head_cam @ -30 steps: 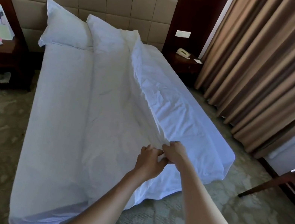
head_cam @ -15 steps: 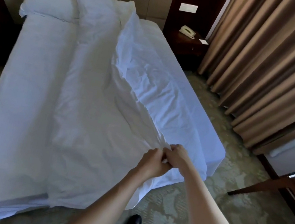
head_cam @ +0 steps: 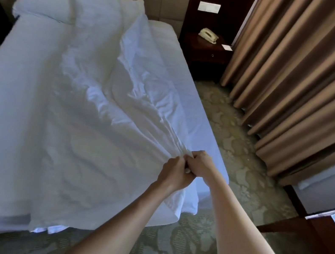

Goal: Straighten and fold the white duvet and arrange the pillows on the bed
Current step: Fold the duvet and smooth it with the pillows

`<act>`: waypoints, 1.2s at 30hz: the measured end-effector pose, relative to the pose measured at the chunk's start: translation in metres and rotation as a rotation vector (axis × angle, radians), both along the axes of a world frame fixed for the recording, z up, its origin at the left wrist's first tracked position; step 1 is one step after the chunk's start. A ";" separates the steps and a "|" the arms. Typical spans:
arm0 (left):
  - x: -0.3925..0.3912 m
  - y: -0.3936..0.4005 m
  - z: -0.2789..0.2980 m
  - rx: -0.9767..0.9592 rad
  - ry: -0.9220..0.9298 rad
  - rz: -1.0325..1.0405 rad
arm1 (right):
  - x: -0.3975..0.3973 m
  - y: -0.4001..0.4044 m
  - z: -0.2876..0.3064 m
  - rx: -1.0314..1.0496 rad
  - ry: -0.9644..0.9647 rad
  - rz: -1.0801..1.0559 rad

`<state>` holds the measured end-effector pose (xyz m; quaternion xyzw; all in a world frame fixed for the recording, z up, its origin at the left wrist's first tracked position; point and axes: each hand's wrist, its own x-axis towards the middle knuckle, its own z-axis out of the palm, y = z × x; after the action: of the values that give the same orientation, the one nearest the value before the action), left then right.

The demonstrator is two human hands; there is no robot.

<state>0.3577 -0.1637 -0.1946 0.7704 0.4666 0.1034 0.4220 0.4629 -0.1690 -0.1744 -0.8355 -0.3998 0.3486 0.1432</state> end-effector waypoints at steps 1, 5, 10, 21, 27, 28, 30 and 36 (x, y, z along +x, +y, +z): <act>0.011 -0.004 -0.001 0.012 0.014 0.009 | 0.011 -0.003 -0.002 0.004 0.008 0.016; 0.061 -0.025 -0.009 0.017 0.055 0.063 | 0.066 -0.020 -0.016 0.002 0.070 0.037; 0.131 -0.067 -0.001 0.058 0.044 0.160 | 0.141 -0.050 -0.018 0.047 0.185 0.074; 0.152 -0.081 -0.017 -0.266 0.413 0.283 | 0.184 -0.037 -0.034 -0.220 0.254 0.399; 0.167 -0.033 -0.044 -0.378 0.396 0.389 | 0.207 0.027 -0.039 -0.176 0.165 0.451; 0.174 -0.020 -0.046 -0.367 0.371 0.433 | 0.213 0.038 -0.038 -0.175 0.138 0.470; 0.193 0.005 -0.047 -0.353 0.323 0.505 | 0.229 0.058 -0.041 -0.205 0.071 0.524; 0.250 0.073 -0.029 -0.245 0.264 0.575 | 0.304 0.115 -0.035 -0.131 -0.164 0.624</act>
<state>0.6080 -0.0910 -0.2236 0.5573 0.7246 0.0606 0.4009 0.7672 -0.0543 -0.2098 -0.7053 -0.6236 0.3322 -0.0571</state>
